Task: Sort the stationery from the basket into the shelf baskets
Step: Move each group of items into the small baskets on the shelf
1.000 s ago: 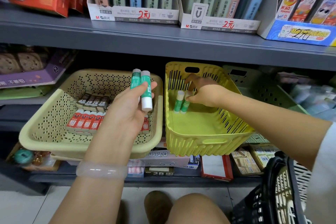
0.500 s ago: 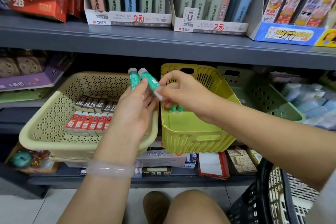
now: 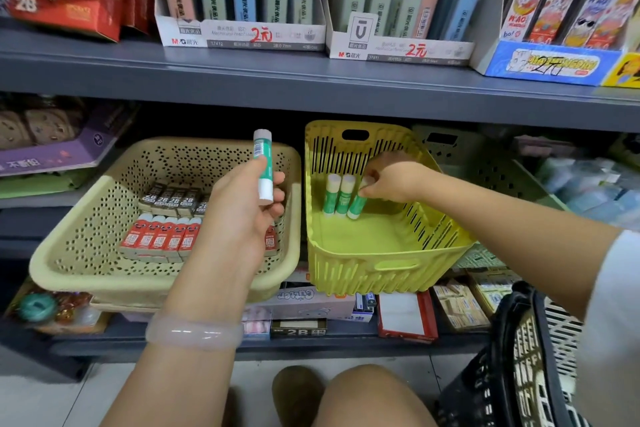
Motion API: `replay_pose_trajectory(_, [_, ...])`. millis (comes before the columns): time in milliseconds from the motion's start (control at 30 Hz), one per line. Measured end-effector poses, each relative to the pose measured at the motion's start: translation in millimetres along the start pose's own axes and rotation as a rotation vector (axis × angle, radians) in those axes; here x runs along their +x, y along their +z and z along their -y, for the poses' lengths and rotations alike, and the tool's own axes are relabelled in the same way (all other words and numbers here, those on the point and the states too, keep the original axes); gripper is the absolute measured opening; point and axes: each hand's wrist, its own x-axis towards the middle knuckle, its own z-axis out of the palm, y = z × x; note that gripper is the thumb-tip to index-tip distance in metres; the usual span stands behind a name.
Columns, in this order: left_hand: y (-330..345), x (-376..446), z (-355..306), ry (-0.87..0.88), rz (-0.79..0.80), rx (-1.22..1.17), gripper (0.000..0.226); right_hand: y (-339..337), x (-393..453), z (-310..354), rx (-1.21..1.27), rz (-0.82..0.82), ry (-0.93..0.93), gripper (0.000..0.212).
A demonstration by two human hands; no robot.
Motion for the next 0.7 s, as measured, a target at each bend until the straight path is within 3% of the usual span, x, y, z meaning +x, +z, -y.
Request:
replay_pose_trajectory(167, [-3.4,0.5,-1.3,0.025,0.008,0.044,0.009,7.3,14.0,2.6,-0.062,0.036,0.009,0.028])
replay_pose_trajectory(400, [-4.8,1.3,-0.2,0.120,-0.017,0.068,0.008,-3.0,3.4,4.3,-0.030,-0.041,0.061,0.046])
replay_pose_trajectory(467, [-3.9,-0.6,-1.6,0.116,0.005,-0.020,0.011,-10.6,-8.4,8.9,0.128,-0.179,0.020,0.029])
replay_pose_trajectory(567, [-1.9,-4.9,-2.7,0.126,0.042,-0.119,0.050,-18.9,-35.4,25.0,0.630,-0.195,-0.156,0.012])
replay_pose_trajectory(633, [1.0,-8.2,-1.8,0.150,0.059,-0.118,0.047,-21.6,-52.6,39.2,0.947,-0.057,-0.252,0.009])
replay_pose_trajectory(700, [4.4,-11.4,0.5,0.172,0.064,-0.106,0.028,-21.0,-60.9,48.9,1.100,0.009,-0.313,0.006])
